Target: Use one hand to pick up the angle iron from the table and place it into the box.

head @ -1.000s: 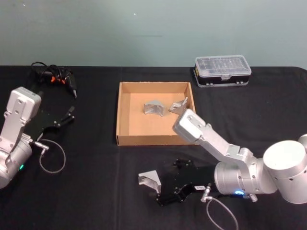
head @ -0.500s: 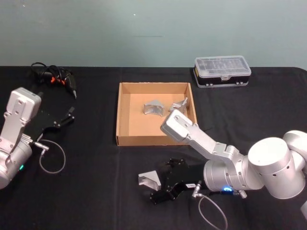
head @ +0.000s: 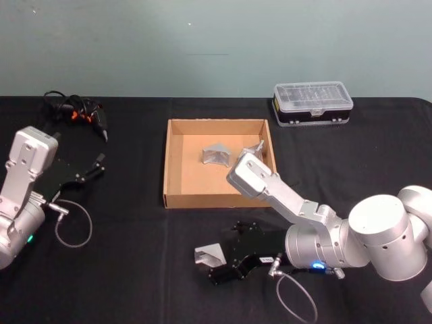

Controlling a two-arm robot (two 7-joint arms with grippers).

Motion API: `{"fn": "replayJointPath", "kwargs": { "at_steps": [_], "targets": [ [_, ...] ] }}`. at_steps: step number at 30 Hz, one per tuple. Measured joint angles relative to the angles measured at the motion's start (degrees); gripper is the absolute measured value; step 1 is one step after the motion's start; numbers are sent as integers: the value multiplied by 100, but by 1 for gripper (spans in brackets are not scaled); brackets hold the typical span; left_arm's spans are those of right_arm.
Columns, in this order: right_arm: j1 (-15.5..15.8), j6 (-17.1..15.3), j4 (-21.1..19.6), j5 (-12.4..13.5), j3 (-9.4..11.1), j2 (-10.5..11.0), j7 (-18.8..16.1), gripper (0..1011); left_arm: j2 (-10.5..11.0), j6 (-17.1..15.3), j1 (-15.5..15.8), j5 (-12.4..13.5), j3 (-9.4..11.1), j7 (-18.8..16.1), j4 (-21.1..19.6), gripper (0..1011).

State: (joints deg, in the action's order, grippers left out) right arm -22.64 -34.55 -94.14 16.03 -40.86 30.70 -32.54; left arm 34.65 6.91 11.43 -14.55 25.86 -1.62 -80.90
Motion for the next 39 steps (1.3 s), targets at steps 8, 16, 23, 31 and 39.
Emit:
{"fn": "replayJointPath", "kwargs": {
  "at_steps": [8, 16, 23, 31, 39],
  "targets": [
    [4, -4, -10, 0, -1, 6, 1, 982, 0, 0, 0, 0, 0, 0, 0, 1011],
    [6, -8, -16, 3, -5, 9, 3, 787, 0, 0, 0, 0, 0, 0, 0, 1011],
    [6, -12, -20, 5, -7, 12, 4, 575, 0, 0, 0, 0, 0, 0, 0, 1011],
    [6, -14, -24, 7, -7, 14, 6, 338, 0, 0, 0, 0, 0, 0, 0, 1011],
    [6, -14, -24, 7, -7, 14, 6, 308, 0, 0, 0, 0, 0, 0, 0, 1011]
  ]
}}
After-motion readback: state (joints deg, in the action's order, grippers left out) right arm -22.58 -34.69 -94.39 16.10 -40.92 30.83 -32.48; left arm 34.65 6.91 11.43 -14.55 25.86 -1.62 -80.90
